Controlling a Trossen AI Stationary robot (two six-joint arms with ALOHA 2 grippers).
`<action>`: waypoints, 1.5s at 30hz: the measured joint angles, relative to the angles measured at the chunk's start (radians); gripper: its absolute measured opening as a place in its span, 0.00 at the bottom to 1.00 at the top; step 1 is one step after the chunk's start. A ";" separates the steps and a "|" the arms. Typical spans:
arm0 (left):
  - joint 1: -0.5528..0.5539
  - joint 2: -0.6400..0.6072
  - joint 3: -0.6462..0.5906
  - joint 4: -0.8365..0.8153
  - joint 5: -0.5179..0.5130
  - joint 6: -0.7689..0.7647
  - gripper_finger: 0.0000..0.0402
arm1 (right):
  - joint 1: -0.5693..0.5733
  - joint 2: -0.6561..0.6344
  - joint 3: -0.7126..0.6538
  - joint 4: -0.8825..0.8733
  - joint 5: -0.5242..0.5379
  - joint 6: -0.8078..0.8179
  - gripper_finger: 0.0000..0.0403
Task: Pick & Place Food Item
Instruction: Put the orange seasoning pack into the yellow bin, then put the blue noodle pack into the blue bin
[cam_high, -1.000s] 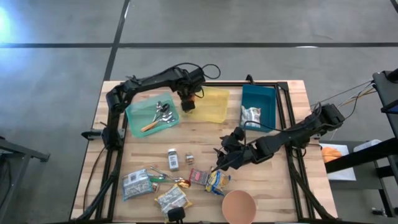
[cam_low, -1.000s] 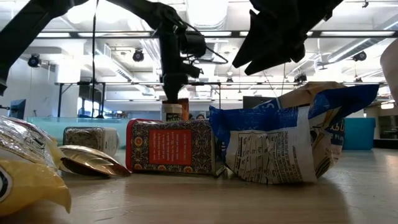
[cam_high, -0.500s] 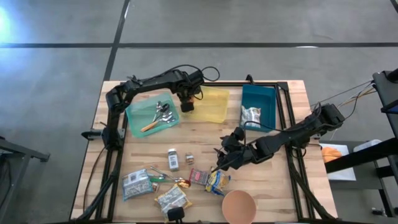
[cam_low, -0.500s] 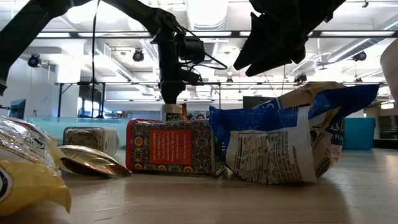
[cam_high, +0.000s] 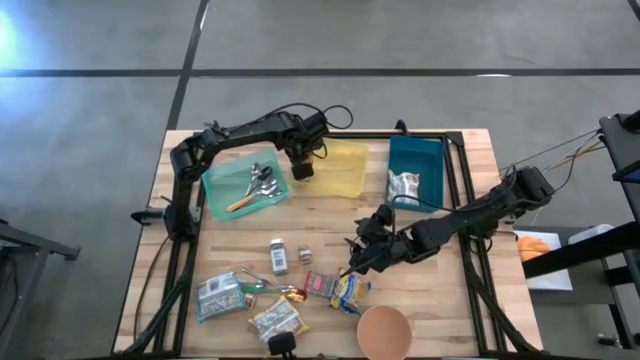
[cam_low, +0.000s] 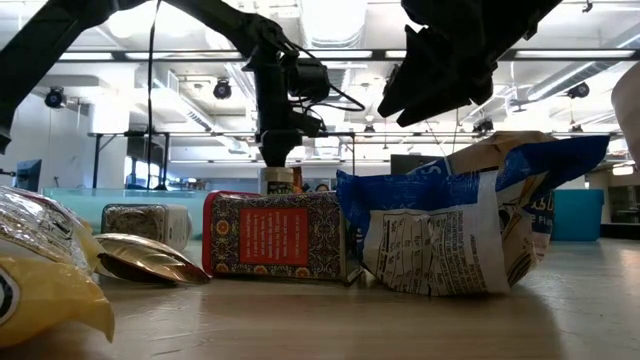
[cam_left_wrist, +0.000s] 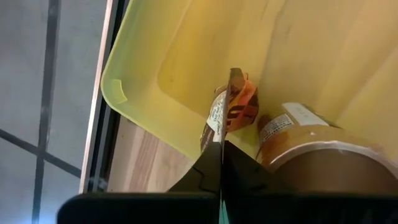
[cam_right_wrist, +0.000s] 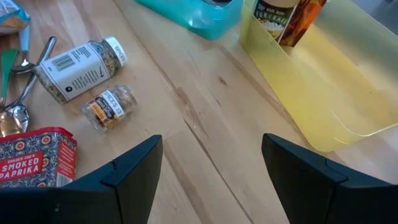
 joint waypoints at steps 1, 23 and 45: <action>0.000 0.000 0.000 -0.001 0.000 0.000 0.04 | 0.000 0.000 0.000 0.000 0.000 0.000 0.68; 0.001 -0.002 0.040 -0.048 -0.004 -0.023 0.49 | 0.000 0.000 -0.010 0.001 0.000 0.000 0.68; 0.007 -0.094 0.073 -0.067 -0.173 -0.079 0.50 | 0.004 0.000 -0.021 0.001 -0.030 0.020 0.68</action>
